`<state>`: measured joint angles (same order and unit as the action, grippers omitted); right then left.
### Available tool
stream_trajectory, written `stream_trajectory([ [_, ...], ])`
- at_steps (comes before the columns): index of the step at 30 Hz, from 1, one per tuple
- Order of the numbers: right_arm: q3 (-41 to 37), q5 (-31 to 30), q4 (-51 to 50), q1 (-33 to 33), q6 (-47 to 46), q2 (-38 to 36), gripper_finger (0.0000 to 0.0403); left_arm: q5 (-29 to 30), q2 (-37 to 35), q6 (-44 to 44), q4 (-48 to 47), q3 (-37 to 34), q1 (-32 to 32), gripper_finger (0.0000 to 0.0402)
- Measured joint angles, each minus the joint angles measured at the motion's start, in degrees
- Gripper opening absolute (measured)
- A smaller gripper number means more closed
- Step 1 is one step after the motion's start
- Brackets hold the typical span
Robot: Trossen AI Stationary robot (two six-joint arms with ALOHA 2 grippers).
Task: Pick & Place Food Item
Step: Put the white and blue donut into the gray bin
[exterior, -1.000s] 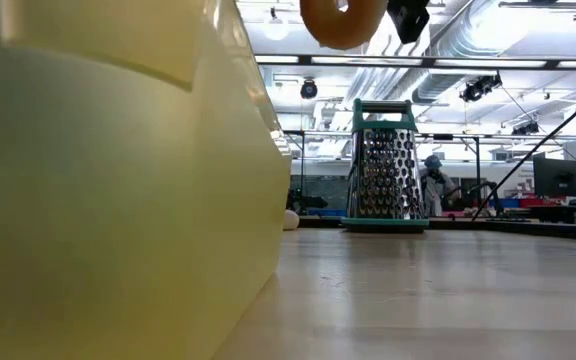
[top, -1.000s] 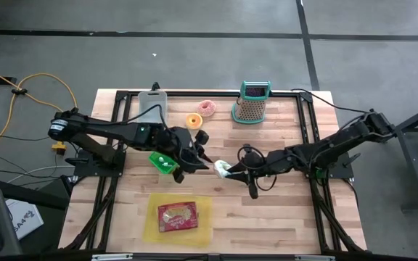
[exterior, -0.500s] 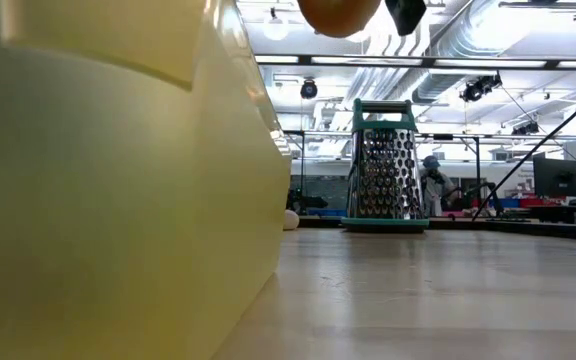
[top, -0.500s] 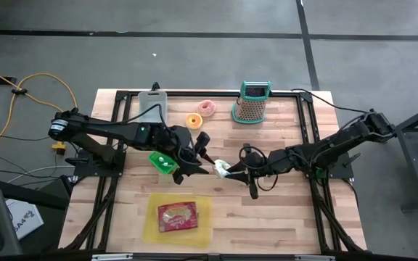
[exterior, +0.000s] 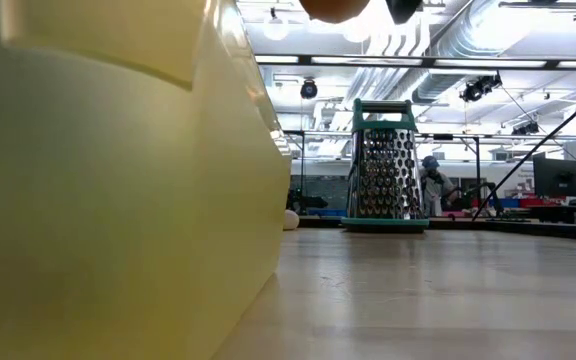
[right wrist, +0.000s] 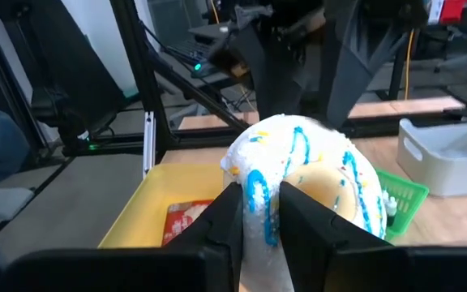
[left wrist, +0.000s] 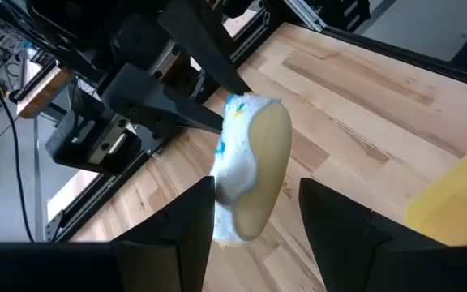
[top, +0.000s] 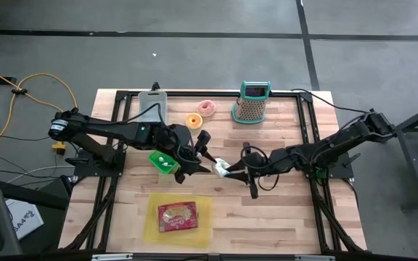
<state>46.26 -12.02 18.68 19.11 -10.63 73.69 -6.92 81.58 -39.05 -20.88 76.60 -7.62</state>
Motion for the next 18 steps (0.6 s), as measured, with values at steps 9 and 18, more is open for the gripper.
stream_trajectory([
  [9, -0.04, 0.68, 2.55, -0.48, 1.91, 0.0, 0.0061, 0.17, 0.0, -0.01, 0.54, 0.0, 0.0, 0.0172],
  [18, -0.04, 2.02, 4.15, -0.48, 2.29, 0.0, 0.0061, -2.5, 0.06, 0.02, 1.89, 0.0, 1.29, 0.0172],
])
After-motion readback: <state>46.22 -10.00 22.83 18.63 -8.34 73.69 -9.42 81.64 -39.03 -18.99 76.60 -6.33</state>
